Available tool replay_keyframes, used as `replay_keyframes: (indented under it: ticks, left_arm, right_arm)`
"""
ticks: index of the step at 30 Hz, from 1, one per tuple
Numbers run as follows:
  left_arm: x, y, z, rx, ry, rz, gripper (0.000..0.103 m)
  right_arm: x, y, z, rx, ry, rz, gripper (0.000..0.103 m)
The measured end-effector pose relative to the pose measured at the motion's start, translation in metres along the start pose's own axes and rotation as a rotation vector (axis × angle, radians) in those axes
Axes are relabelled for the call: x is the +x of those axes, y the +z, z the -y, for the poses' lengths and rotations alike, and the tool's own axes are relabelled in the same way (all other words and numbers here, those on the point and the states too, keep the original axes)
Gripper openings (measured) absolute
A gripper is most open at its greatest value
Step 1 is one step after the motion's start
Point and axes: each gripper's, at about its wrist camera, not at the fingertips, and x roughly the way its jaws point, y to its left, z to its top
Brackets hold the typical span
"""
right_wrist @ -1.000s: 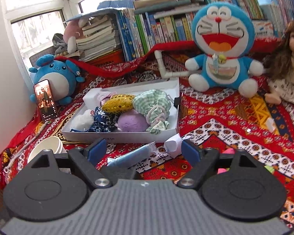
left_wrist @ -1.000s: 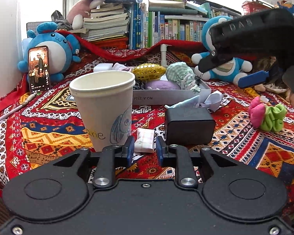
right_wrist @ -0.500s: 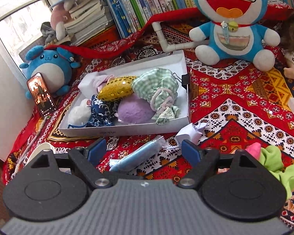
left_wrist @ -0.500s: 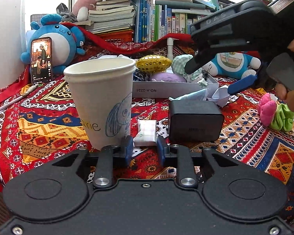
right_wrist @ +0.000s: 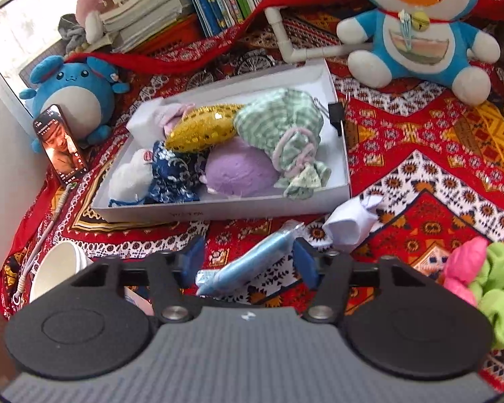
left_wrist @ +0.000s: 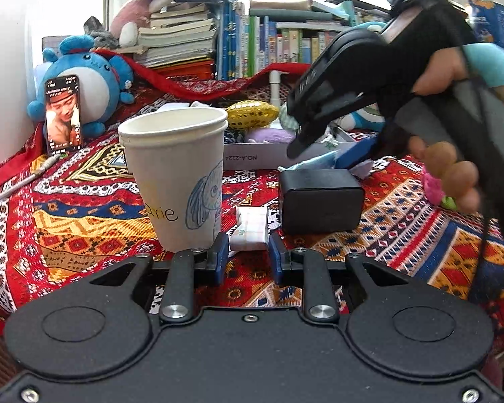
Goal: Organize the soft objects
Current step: 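Grasp the white tissue with the left tool while the right tool grasps the blue mask packet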
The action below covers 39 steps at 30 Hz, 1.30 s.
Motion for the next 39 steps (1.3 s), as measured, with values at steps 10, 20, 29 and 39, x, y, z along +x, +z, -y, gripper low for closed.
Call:
replay_keyframes:
  ticks: [10,20,29,39]
  left_arm:
    - [-0.002,0.002,-0.006,-0.007,-0.004,0.007,0.038]
    - [0.011,0.004,-0.005,-0.002,-0.013,-0.019,0.04]
    - [0.011,0.002,-0.006,0.005,-0.026,-0.022,0.025]
    - [0.015,0.005,-0.003,0.008,-0.007,-0.019,0.035]
  right_arm:
    - [-0.028,-0.006,0.001,0.02,0.007,0.084,0.023]
    - [-0.076,-0.023,0.021,-0.011,-0.034,0.142,0.022]
    - [-0.09,-0.055,0.04,-0.014,-0.051,0.093,0.026]
    - [-0.073,-0.07,0.043,-0.002,-0.135,0.158,0.07]
